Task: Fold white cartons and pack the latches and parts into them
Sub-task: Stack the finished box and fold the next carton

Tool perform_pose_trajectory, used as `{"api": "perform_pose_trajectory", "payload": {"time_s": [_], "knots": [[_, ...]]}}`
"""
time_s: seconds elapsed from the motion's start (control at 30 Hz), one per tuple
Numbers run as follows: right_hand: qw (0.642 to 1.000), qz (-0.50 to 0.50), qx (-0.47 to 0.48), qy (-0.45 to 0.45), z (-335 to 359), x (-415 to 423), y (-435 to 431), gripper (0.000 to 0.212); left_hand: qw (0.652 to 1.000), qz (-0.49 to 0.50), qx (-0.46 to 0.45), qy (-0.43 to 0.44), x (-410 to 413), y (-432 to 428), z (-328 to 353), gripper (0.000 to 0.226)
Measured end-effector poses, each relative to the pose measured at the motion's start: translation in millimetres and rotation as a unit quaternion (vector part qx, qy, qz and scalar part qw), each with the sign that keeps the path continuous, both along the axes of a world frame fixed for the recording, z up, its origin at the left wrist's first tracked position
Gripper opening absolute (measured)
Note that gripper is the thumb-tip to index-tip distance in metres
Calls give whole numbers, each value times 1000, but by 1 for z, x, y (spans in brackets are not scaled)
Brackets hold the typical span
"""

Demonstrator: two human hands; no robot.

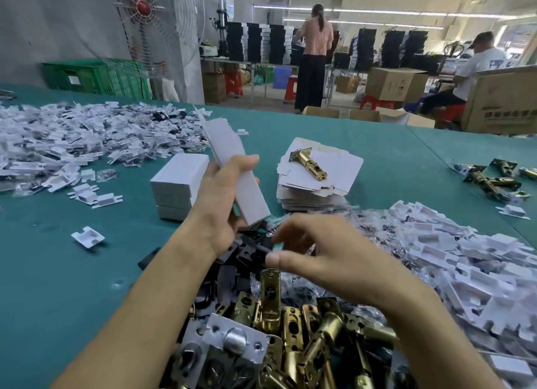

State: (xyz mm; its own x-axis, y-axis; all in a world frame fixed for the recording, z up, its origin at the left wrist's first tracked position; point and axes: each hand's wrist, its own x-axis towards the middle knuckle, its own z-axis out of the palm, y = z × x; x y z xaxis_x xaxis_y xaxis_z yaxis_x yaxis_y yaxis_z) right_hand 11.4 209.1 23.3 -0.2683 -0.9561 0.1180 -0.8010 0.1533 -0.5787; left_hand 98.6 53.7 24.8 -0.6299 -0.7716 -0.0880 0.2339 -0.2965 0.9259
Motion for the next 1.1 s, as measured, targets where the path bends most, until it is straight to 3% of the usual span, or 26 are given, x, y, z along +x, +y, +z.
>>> {"api": "perform_pose_trajectory", "payload": {"time_s": [0.1, 0.23, 0.4, 0.5, 0.7, 0.8, 0.93, 1.1], "knots": [[992, 70, 101, 2, -2, 5, -1, 33, 998, -16, 53, 26, 3, -4, -2, 65], [992, 57, 114, -5, -2, 3, 0, 26, 998, -18, 31, 54, 4, -5, -5, 58], [974, 44, 221, 12, 4, -13, 17, 33, 998, -8, -24, 52, 3, -6, -7, 74], [969, 58, 241, 13, 9, -18, 22, 29, 996, -9, -25, 82, 1, -6, -9, 47], [978, 62, 201, 12, 0, -12, 15, 33, 991, 11, -123, 48, -1, 0, -11, 35], [984, 59, 168, 5, -7, -3, 7, 52, 988, -3, -152, 40, -2, 3, -11, 32], [988, 94, 126, -7, -6, 6, 3, 23, 988, -7, -151, 39, -3, 3, -13, 34], [988, 104, 92, -63, -1, 5, 6, 16, 985, 41, -152, 76, -3, 0, -12, 35]]}}
